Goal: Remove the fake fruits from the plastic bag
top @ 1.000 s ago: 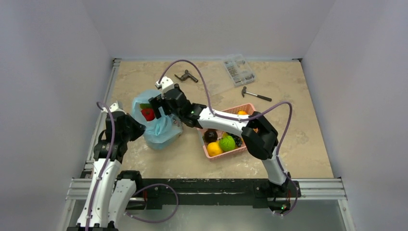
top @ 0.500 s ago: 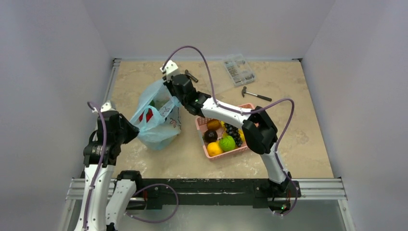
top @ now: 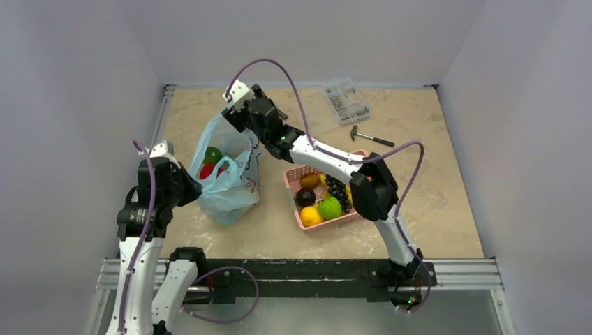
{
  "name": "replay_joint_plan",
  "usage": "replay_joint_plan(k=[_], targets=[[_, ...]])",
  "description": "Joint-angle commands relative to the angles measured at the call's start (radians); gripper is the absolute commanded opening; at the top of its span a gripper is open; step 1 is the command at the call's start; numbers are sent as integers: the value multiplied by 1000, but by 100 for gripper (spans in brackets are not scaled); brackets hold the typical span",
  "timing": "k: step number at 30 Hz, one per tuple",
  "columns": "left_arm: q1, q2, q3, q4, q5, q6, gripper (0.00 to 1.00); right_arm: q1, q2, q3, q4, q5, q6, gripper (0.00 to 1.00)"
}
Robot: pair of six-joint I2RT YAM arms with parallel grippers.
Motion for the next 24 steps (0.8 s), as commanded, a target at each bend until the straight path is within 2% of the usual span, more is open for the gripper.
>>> replay_joint_plan(k=[1, 3, 5, 7, 10, 13, 17, 21, 24], targets=[[7, 10, 22, -28, 29, 25, 0, 54, -251, -122, -120, 61, 59, 89], [7, 5, 25, -43, 27, 25, 0, 65, -305, -67, -328, 119, 143, 94], [7, -10, 16, -54, 15, 15, 0, 91, -379, -83, -424, 180, 178, 99], [7, -26, 5, -55, 5, 3, 0, 136, -489, -196, -393, 238, 165, 99], [7, -39, 4, -58, -2, -4, 0, 199, -657, -422, -234, 170, 91, 99], [7, -35, 14, -72, 6, 8, 0, 246, -803, -671, -65, -76, -10, 99], [7, -37, 15, -72, 11, 0, 0, 258, -903, -881, 147, -386, -101, 99], [7, -37, 15, -55, 32, -21, 0, 261, -801, -939, 300, -677, -144, 99], [7, -27, 14, -49, 37, -29, 0, 265, -660, -903, 372, -755, -186, 99]])
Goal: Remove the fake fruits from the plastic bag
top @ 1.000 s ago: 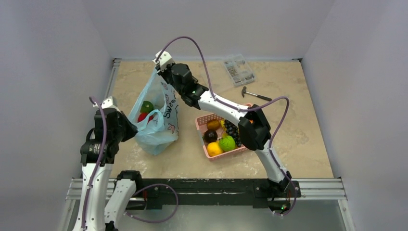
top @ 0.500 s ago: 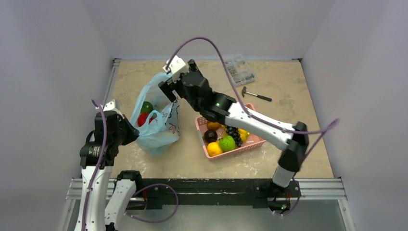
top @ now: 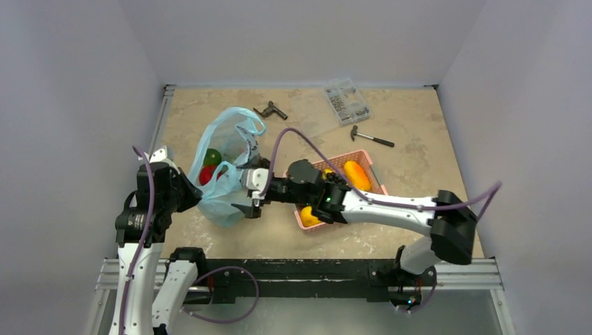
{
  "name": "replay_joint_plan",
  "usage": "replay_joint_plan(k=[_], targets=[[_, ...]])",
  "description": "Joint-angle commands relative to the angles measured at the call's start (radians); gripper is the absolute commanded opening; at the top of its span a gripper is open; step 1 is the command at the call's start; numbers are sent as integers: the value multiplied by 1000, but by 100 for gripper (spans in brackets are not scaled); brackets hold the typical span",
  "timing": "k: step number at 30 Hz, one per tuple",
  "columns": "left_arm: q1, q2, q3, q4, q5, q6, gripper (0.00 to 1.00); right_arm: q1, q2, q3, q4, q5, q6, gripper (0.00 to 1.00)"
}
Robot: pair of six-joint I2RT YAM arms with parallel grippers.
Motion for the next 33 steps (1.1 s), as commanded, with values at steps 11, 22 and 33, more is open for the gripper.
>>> replay_joint_plan(k=[11, 22, 33], targets=[[7, 34, 17, 43, 86, -32, 0, 3, 449, 209, 243, -324, -122, 99], [7, 100, 99, 10, 37, 28, 39, 5, 432, 297, -127, -259, -44, 0], [7, 448, 230, 151, 65, 129, 84, 15, 335, 155, -85, -172, 66, 0]])
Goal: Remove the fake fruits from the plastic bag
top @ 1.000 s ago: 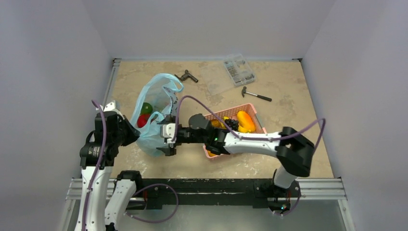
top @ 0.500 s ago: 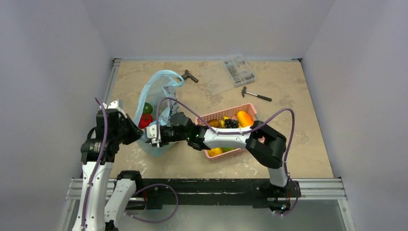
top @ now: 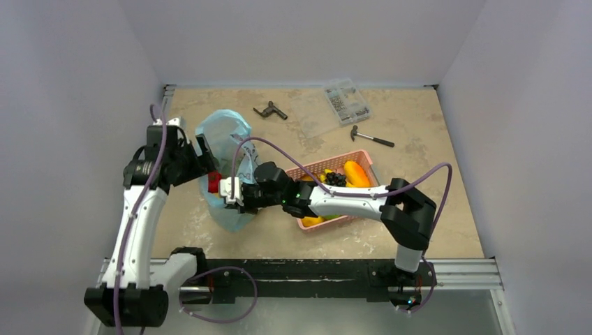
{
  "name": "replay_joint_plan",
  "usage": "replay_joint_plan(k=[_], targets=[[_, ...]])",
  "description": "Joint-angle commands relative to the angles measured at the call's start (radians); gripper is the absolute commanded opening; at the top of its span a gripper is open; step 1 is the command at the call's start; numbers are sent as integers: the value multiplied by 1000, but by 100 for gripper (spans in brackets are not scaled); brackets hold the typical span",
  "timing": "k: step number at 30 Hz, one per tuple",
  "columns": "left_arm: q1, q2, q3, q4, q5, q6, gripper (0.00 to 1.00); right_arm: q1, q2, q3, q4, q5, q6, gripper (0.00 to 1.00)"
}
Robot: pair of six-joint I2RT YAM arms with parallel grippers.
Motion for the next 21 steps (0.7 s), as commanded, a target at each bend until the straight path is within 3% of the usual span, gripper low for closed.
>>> replay_joint_plan(k=[1, 2, 4, 8, 16, 21], targets=[[7, 170, 72, 112, -11, 70, 82, 13, -39, -25, 23, 67, 66, 0], [7, 203, 88, 120, -34, 85, 78, 14, -37, -19, 14, 81, 71, 0], [7, 264, 124, 116, -141, 115, 61, 19, -35, -8, -3, 128, 98, 0], [7, 341, 176, 121, -223, 165, 2, 51, -32, 20, -77, 360, 264, 0], [7, 242, 8, 278, -229, 246, 0, 128, -63, -106, -60, 503, 459, 0], [7, 185, -22, 299, -154, 248, 0, 127, -13, -93, -67, 412, 487, 0]])
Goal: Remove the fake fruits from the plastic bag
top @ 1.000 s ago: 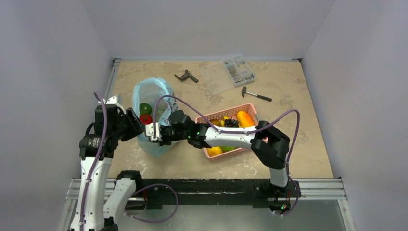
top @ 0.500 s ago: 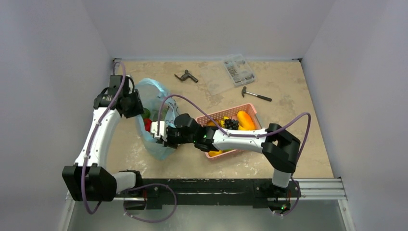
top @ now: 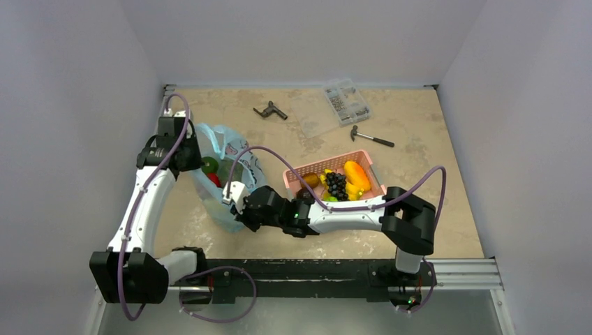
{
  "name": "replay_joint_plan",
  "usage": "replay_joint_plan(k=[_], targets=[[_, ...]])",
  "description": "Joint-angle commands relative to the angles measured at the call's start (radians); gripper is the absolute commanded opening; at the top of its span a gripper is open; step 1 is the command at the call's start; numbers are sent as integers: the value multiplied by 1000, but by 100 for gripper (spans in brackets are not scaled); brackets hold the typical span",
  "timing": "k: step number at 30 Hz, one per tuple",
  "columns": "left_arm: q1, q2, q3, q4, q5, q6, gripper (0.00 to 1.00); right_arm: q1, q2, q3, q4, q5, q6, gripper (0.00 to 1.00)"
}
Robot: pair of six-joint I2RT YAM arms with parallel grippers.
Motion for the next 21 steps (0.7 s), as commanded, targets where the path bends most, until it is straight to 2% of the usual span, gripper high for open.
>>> replay_joint_plan(k=[1, 3, 6, 9, 12, 18, 21], targets=[[7, -59, -12, 107, 45, 38, 0, -2, 19, 14, -11, -57, 72, 0], [7, -59, -15, 106, 72, 35, 0, -2, 26, 23, -9, -95, 72, 4], [7, -49, -17, 106, 119, 18, 0, -1, 18, 27, -7, -78, 90, 25], [7, -27, -6, 97, 180, 0, 0, -3, 0, 56, -82, -57, 93, 49], [7, -18, -2, 101, 216, -8, 0, -3, -59, 47, -113, -5, 88, 65], [7, -39, -9, 103, 235, -6, 0, -3, -212, 44, -164, -5, 63, 84], [7, -43, -9, 104, 235, 3, 0, -3, -264, 76, -181, 36, 75, 90]])
